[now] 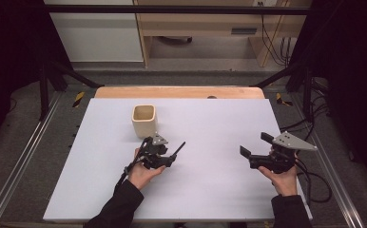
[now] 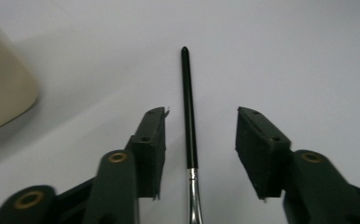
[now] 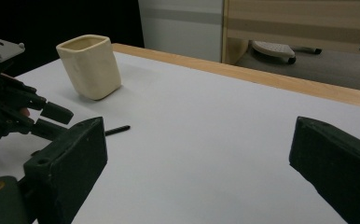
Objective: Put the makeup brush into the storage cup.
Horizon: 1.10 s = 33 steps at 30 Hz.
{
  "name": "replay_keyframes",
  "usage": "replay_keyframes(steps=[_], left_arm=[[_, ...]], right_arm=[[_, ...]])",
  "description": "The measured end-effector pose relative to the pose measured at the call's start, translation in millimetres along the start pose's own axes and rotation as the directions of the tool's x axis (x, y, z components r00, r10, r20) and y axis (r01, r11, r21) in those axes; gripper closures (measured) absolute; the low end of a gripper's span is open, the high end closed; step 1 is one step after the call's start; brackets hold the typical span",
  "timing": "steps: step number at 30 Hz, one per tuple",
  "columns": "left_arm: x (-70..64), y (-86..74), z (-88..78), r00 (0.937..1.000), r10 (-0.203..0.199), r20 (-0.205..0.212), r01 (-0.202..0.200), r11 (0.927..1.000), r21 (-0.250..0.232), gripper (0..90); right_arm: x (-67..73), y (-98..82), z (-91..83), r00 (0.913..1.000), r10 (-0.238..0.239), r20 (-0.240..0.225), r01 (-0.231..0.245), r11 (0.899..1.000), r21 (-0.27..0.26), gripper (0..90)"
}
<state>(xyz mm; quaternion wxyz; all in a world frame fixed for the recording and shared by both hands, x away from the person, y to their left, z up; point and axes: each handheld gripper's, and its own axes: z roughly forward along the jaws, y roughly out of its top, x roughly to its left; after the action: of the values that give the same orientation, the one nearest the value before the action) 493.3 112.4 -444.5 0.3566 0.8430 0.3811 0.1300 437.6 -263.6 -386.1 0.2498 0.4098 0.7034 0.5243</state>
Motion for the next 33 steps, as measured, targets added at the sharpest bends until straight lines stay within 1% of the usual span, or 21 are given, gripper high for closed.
replay_keyframes(steps=[1,2,4,7,8,9,10,13,15,17,19,22,24,25,26,27,28,31,33], left_arm=[[-0.5,1.4,-1.9,0.9999,0.012,0.006,-0.012,0.9999,0.008,46.7],[-0.5,1.4,-1.9,0.9999,0.012,0.006,-0.012,0.9999,0.008,44.9],[-1.8,6.5,-6.3,0.9997,0.022,0.012,-0.023,0.9996,0.019,39.4],[-1.3,10.9,-8.8,0.999,0.044,0.011,-0.045,0.9984,0.036,34.2],[-1.2,11.7,-8.7,0.9988,0.05,0.006,-0.05,0.9981,0.036,32.8],[0.1,13.4,-9.5,0.9983,0.058,0.005,-0.059,0.9971,0.048,31.9],[1.1,15.2,-9.3,0.9982,0.06,0.002,-0.06,0.9966,0.057,30.2],[3.3,20.6,-9.4,0.998,0.064,0.005,-0.064,0.9961,0.06,27.0],[4.6,24.3,-8.5,0.9969,0.079,0.006,-0.079,0.9942,0.073,25.6],[5.2,27.4,-6.1,0.9974,0.072,0.004,-0.072,0.9937,0.086,25.5],[5.8,30.2,-3.4,0.9964,0.084,0.006,-0.084,0.9906,0.108,25.3],[5.1,33.6,1.9,0.994,0.109,0.002,-0.109,0.9847,0.136,26.7],[4.9,35.1,5.9,0.994,0.109,0.005,-0.109,0.982,0.154,27.6],[4.9,35.1,5.9,0.994,0.109,0.005,-0.109,0.982,0.154,28.0],[5.1,36.6,9.3,0.9929,0.119,0.008,-0.118,0.977,0.177,29.0],[5.1,37.2,11.0,0.9928,0.12,0.004,-0.118,0.9755,0.186,29.8],[5.1,37.8,12.6,0.9927,0.121,0.003,-0.119,0.9741,0.192,30.7],[5.1,39.3,16.6,0.9913,0.132,0.01,-0.13,0.9664,0.222,36.6],[4.7,39.2,19.2,0.9917,0.129,0.01,-0.127,0.9642,0.233,41.3]], right_arm=[[-0.2,0.0,-0.3,1.0,-0.002,-0.001,0.002,1.0,0.0,4.5],[-0.2,0.0,-0.3,1.0,-0.002,-0.001,0.002,1.0,0.0,4.5],[0.0,0.2,-0.8,1.0,0.001,-0.001,-0.001,1.0,-0.001,4.9],[0.5,-0.1,0.3,1.0,0.0,-0.002,0.0,1.0,0.004,5.1],[0.6,-0.3,1.0,1.0,-0.003,-0.001,0.003,1.0,0.008,5.1],[0.5,-0.4,1.7,1.0,-0.009,0.0,0.009,1.0,0.008,5.1],[0.7,-0.5,2.0,1.0,-0.007,-0.003,0.007,1.0,0.012,5.1],[1.2,-0.1,1.7,1.0,-0.004,-0.002,0.004,1.0,0.009,5.1],[1.2,0.0,1.2,1.0,0.0,-0.003,0.0,1.0,0.007,5.1],[1.0,-0.1,1.6,1.0,-0.004,-0.001,0.004,1.0,0.006,5.0],[1.0,-0.4,1.8,1.0,-0.009,0.001,0.009,1.0,0.012,4.8],[1.1,-0.1,1.7,1.0,-0.006,0.0,0.006,1.0,0.002,5.1],[1.1,0.1,1.2,1.0,0.0,-0.002,0.0,1.0,-0.001,5.5],[1.1,0.1,1.1,1.0,-0.001,-0.003,0.001,1.0,-0.002,5.4],[1.1,0.1,1.1,1.0,-0.001,-0.003,0.001,1.0,-0.001,5.4],[1.1,0.1,1.3,1.0,0.0,-0.004,0.0,1.0,0.001,5.4],[1.1,0.0,1.5,1.0,-0.002,-0.004,0.002,1.0,0.002,5.5],[1.1,0.0,1.9,0.9999,0.0,-0.01,0.0,1.0,0.007,5.6],[1.1,-0.1,2.1,0.9999,0.001,-0.013,-0.001,1.0,0.01,5.6]])
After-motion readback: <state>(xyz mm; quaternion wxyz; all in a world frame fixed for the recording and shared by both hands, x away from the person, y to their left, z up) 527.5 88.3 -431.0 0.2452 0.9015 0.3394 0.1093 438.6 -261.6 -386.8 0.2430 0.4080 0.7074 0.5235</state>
